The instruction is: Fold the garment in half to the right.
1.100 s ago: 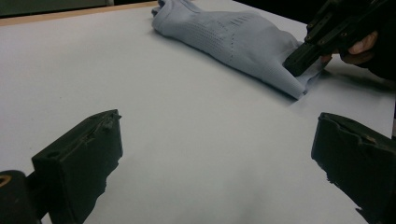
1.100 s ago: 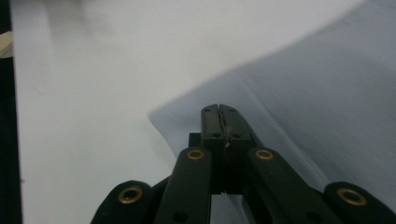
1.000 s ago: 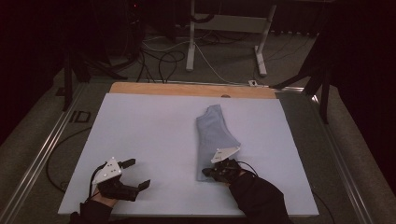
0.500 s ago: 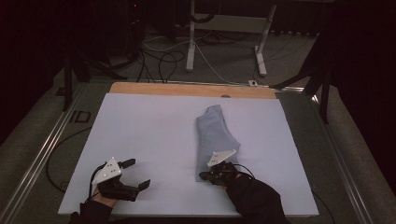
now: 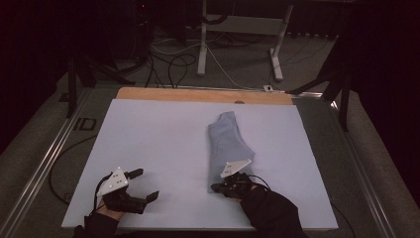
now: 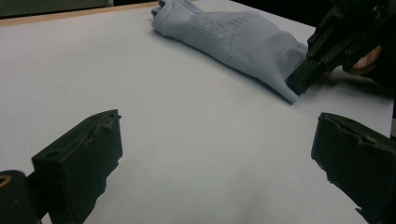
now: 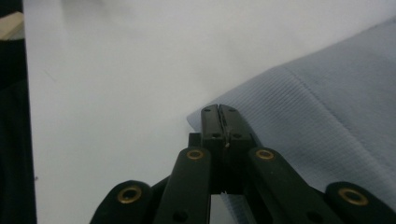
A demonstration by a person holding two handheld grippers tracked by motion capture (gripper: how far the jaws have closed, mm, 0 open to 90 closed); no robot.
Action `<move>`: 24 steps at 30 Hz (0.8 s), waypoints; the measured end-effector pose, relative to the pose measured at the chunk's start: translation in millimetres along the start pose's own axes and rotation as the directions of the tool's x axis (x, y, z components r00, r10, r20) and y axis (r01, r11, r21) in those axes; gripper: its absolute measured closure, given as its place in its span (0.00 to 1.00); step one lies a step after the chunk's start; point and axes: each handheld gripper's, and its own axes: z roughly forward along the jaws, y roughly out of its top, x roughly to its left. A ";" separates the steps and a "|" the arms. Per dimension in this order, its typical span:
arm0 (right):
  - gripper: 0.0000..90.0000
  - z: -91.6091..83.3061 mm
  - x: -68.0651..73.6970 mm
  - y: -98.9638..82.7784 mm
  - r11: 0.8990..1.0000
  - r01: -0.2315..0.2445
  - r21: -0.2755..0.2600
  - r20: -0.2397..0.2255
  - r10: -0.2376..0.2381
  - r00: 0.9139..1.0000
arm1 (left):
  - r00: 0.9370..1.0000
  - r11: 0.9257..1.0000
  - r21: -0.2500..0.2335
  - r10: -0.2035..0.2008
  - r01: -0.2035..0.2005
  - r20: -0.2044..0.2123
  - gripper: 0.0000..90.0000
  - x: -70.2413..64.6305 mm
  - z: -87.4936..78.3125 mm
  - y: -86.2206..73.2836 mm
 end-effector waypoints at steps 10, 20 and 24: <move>0.45 -21.5 -0.4 9.4 0.994 0.015 -0.109 -0.021 -0.017 1.000 | 1.000 1.000 -0.005 0.001 -0.001 -0.008 0.03 1.3 -2.4 0.6; 0.11 -36.8 -7.6 10.0 0.985 -0.008 -0.170 -0.042 0.001 0.999 | 1.000 1.000 -0.008 0.001 -0.001 -0.009 0.03 3.7 -5.3 1.4; 0.10 -43.7 -11.4 9.6 0.981 -0.011 -0.195 -0.031 0.005 0.999 | 1.000 1.000 -0.009 -0.003 0.003 -0.009 0.03 4.6 -6.2 1.2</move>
